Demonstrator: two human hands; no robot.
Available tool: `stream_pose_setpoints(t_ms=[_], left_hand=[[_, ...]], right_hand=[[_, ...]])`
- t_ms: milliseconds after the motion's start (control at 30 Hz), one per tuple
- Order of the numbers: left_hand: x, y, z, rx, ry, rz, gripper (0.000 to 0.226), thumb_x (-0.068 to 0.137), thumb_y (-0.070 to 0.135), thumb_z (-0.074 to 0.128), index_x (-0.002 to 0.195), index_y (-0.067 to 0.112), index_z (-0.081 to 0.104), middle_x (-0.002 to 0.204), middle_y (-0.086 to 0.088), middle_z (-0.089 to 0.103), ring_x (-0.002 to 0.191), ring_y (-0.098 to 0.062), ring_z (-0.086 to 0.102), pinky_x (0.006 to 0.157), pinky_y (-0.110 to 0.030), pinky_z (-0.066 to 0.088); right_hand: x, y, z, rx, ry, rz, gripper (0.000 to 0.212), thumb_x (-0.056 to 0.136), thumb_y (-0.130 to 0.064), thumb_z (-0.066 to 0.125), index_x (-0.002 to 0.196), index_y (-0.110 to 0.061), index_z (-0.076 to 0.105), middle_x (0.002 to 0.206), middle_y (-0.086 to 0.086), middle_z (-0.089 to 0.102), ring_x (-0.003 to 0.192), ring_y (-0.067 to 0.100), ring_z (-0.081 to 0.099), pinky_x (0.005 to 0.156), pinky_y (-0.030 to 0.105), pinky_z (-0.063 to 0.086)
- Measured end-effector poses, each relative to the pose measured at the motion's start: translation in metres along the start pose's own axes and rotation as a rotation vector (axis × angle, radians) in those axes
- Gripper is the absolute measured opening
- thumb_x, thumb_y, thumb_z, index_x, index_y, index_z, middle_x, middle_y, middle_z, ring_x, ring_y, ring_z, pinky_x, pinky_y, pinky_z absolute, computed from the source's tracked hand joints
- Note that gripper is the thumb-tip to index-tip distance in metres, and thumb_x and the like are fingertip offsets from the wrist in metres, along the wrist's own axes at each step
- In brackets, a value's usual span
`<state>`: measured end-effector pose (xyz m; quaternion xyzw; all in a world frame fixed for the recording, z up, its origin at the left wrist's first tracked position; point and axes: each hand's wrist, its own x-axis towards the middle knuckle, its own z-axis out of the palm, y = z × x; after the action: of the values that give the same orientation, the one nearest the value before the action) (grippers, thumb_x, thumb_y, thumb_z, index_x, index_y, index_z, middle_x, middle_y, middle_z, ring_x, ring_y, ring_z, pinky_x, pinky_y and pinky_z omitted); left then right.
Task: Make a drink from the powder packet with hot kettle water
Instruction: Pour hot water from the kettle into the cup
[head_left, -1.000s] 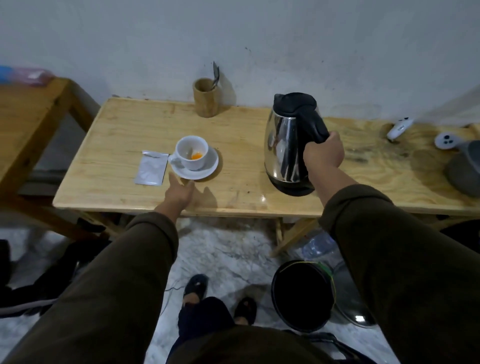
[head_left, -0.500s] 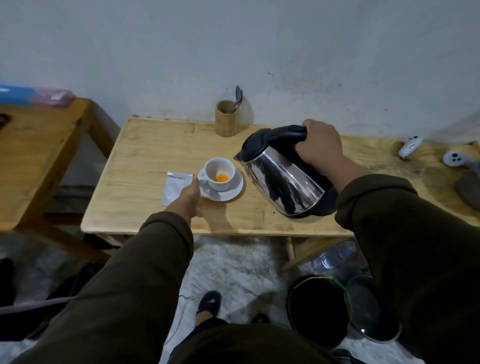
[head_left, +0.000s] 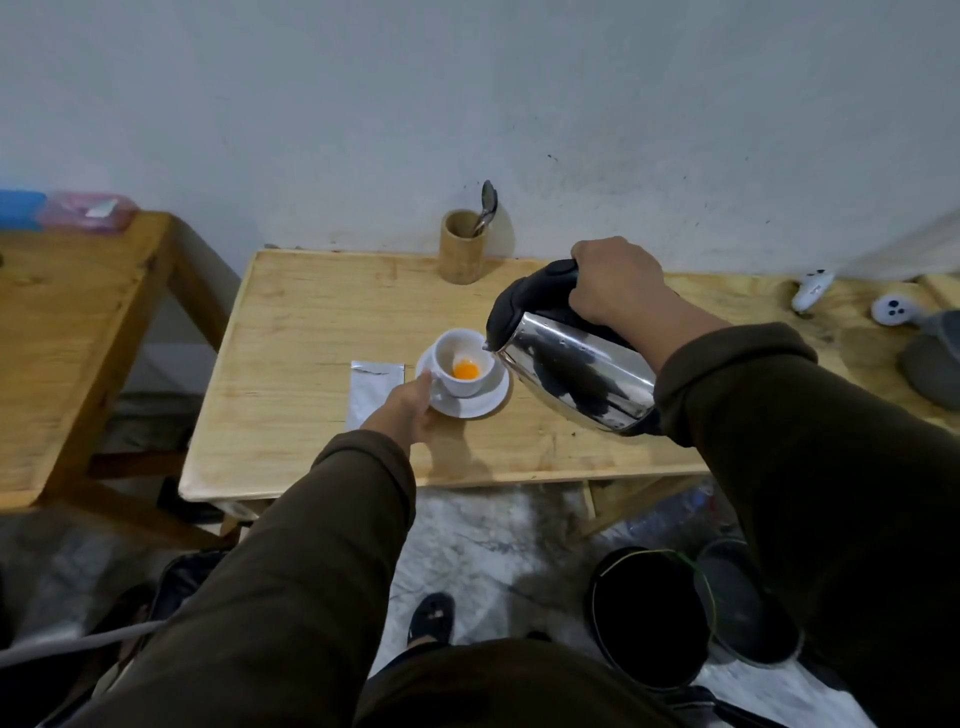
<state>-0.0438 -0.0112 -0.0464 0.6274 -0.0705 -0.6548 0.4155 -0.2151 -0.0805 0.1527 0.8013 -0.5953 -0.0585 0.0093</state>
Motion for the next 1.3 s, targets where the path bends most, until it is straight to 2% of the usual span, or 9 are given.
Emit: stream_pose_setpoints(t_ms=[100,267,467,533,700,967,1033,1133,1300], left_hand=[[0.003,0.000,-0.002,-0.025,0.026,-0.005,0.058,0.097,0.046,0.040,0.137,0.004,0.045,0.125,-0.017,0.058,0.106,-0.031,0.055,0.094,-0.046,0.047],[0.000,0.003,-0.002,0.010,0.049,-0.019,0.054,0.098,0.042,0.041,0.134,0.002,0.047,0.122,-0.017,0.061,0.102,-0.030,0.056,0.093,-0.045,0.047],[0.001,0.003,-0.004,0.011,0.038,-0.045,0.051,0.098,0.040,0.043,0.135,0.005,0.046,0.114,-0.012,0.058,0.101,-0.026,0.055,0.086,-0.043,0.044],[0.001,0.004,-0.004,0.006,0.033,-0.045,0.051,0.098,0.040,0.043,0.136,0.006,0.046,0.117,-0.014,0.060,0.101,-0.025,0.055,0.088,-0.043,0.045],[0.003,0.003,-0.004,-0.001,0.042,-0.040,0.048,0.098,0.039,0.044,0.132,0.006,0.048,0.108,-0.012,0.059,0.093,-0.026,0.059,0.099,-0.046,0.045],[0.003,0.004,-0.006,-0.008,0.036,-0.060,0.050,0.097,0.040,0.045,0.134,0.006,0.047,0.114,-0.013,0.062,0.109,-0.029,0.059,0.102,-0.046,0.045],[0.003,0.004,-0.005,-0.015,0.042,-0.060,0.050,0.097,0.040,0.046,0.134,0.006,0.047,0.123,-0.014,0.062,0.116,-0.029,0.059,0.104,-0.046,0.045],[0.002,0.004,-0.005,-0.008,0.044,-0.051,0.049,0.097,0.039,0.046,0.135,0.007,0.047,0.127,-0.015,0.061,0.108,-0.027,0.059,0.103,-0.044,0.045],[0.002,0.003,-0.004,-0.012,0.045,-0.045,0.049,0.098,0.038,0.045,0.135,0.006,0.047,0.133,-0.014,0.059,0.116,-0.027,0.059,0.102,-0.041,0.045]], right_hand=[[-0.001,-0.008,-0.003,-0.027,-0.027,0.012,0.025,0.090,-0.010,0.048,0.113,-0.007,0.054,0.114,0.016,0.059,0.103,0.034,0.057,0.075,0.035,0.040],[-0.003,-0.017,-0.004,-0.067,-0.071,0.036,0.028,0.090,-0.009,0.051,0.117,-0.007,0.053,0.118,0.015,0.058,0.107,0.034,0.056,0.082,0.037,0.043],[-0.003,-0.023,-0.007,-0.097,-0.069,0.043,0.030,0.091,-0.010,0.052,0.120,-0.007,0.052,0.119,0.015,0.058,0.109,0.033,0.056,0.089,0.039,0.045],[-0.003,-0.023,-0.009,-0.103,-0.061,0.043,0.030,0.090,-0.010,0.052,0.120,-0.007,0.052,0.118,0.015,0.058,0.109,0.033,0.056,0.089,0.039,0.045],[-0.003,-0.023,-0.012,-0.082,-0.060,0.054,0.028,0.088,-0.009,0.053,0.117,-0.006,0.054,0.117,0.016,0.058,0.107,0.034,0.057,0.088,0.039,0.045],[-0.002,-0.023,-0.013,-0.078,-0.072,0.077,0.027,0.089,-0.008,0.053,0.116,-0.006,0.053,0.115,0.015,0.058,0.106,0.033,0.057,0.086,0.038,0.045],[-0.002,-0.022,-0.013,-0.075,-0.076,0.081,0.027,0.089,-0.008,0.053,0.115,-0.006,0.053,0.114,0.015,0.058,0.105,0.033,0.057,0.087,0.038,0.045],[-0.002,-0.021,-0.012,-0.072,-0.079,0.084,0.026,0.089,-0.009,0.053,0.115,-0.006,0.054,0.107,0.014,0.057,0.104,0.033,0.057,0.087,0.038,0.045],[-0.002,-0.020,-0.012,-0.090,-0.090,0.089,0.028,0.088,-0.008,0.053,0.116,-0.008,0.054,0.107,0.013,0.056,0.105,0.032,0.057,0.086,0.038,0.044]])
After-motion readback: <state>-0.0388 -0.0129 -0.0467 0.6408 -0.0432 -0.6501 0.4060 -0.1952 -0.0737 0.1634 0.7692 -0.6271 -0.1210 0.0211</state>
